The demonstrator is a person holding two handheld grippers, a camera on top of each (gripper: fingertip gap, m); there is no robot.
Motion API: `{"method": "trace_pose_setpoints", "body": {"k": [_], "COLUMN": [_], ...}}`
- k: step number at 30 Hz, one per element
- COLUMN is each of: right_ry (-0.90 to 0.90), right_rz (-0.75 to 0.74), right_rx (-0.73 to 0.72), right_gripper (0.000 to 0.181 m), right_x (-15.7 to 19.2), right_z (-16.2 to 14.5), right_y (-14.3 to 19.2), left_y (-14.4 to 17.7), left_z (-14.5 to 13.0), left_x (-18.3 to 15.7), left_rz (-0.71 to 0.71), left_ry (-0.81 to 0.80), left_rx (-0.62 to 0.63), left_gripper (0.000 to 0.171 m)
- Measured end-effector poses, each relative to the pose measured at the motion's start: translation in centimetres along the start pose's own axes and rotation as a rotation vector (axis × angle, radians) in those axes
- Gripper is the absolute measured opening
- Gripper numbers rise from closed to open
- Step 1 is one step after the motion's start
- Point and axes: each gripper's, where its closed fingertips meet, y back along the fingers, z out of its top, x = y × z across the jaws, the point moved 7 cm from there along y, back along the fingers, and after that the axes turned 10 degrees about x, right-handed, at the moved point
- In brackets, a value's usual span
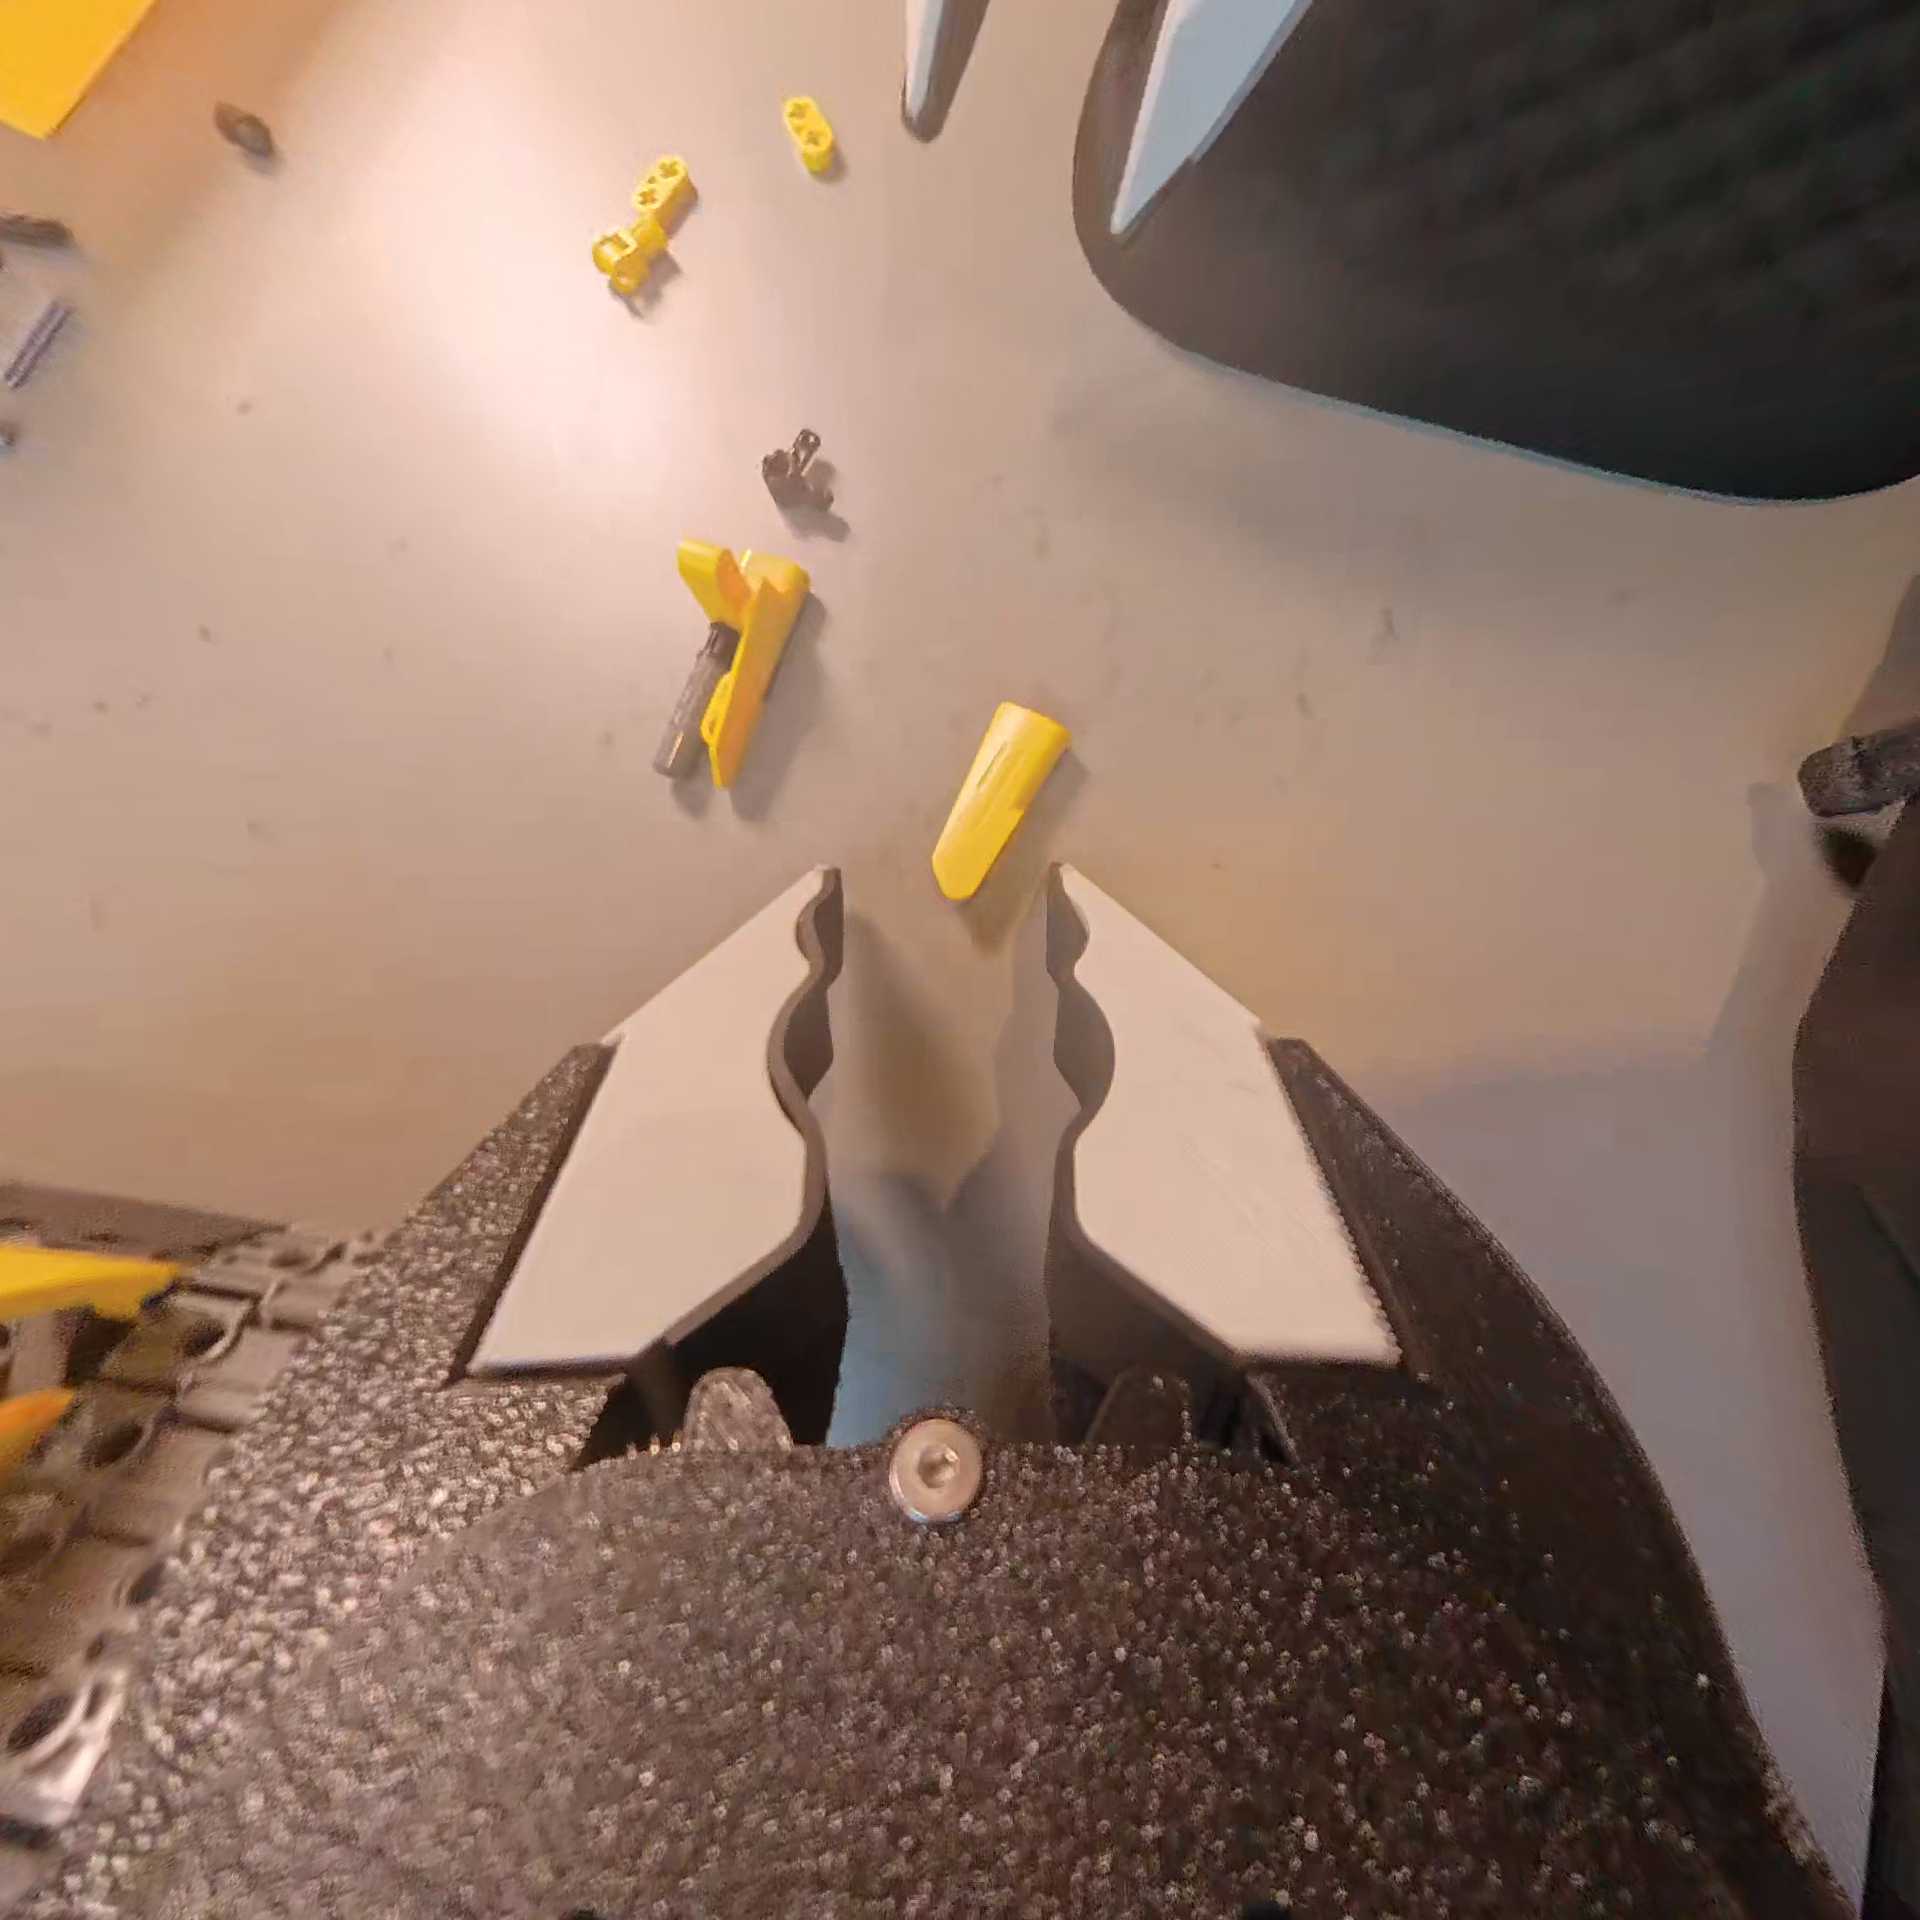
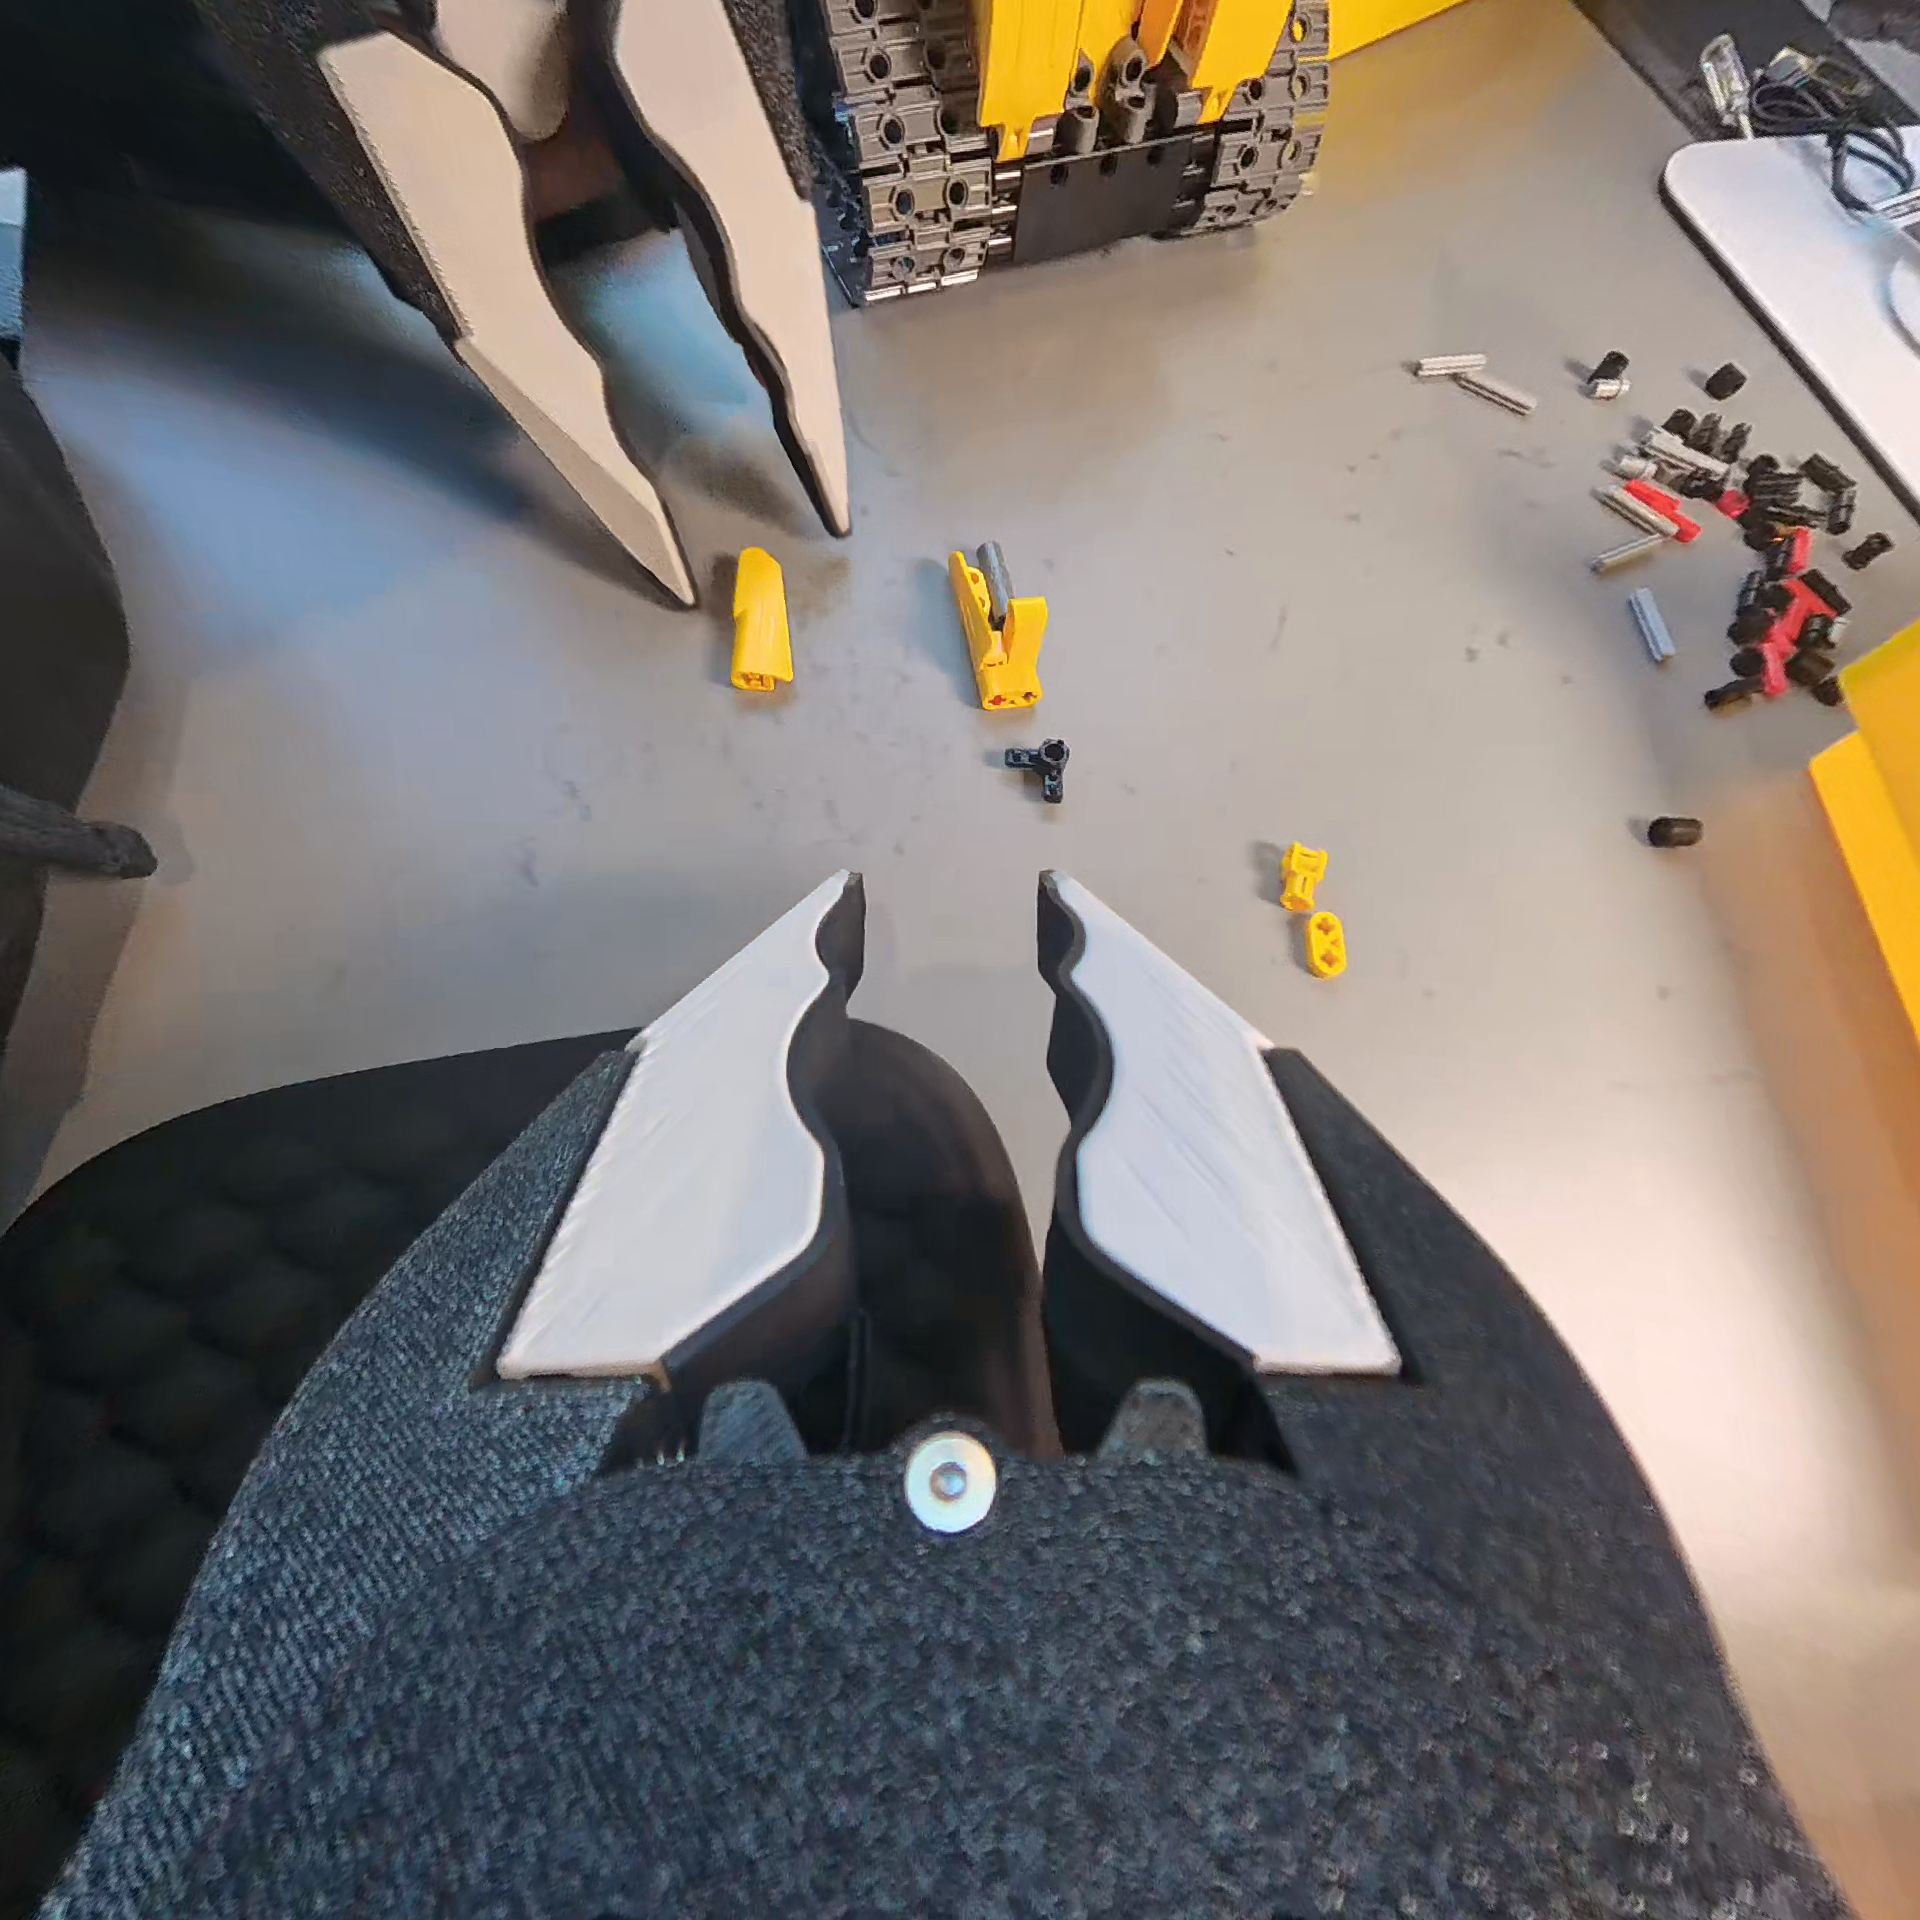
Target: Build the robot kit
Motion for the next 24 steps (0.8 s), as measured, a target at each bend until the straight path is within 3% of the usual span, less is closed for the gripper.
{"method": "trace_pose_setpoints", "body": {"k": [7,16,24], "right_ry": [0.031,0.116,0.18], "right_rz": [0.042,0.1,0.133], "right_rx": [-0.019,-0.056,-0.031], "right_gripper": [0.033,0.033,0.033], "right_x": [0.0,0.6,1.6], "right_z": [0.6,2.8,4.0], "right_y": [-1.1,-2.2,-3.5], "left_y": [-0.6,0.7,0.5], "left_z": [0.6,0.8,0.1], "left_x": [-0.2,0.2,0.5], "left_rz": [-0.049,0.035,0.009], "left_ry": [-0.011,0.007,0.072], "left_rx": [-0.01,-0.106,-0.064], "left_gripper": [0.012,0.011,0.012]}}
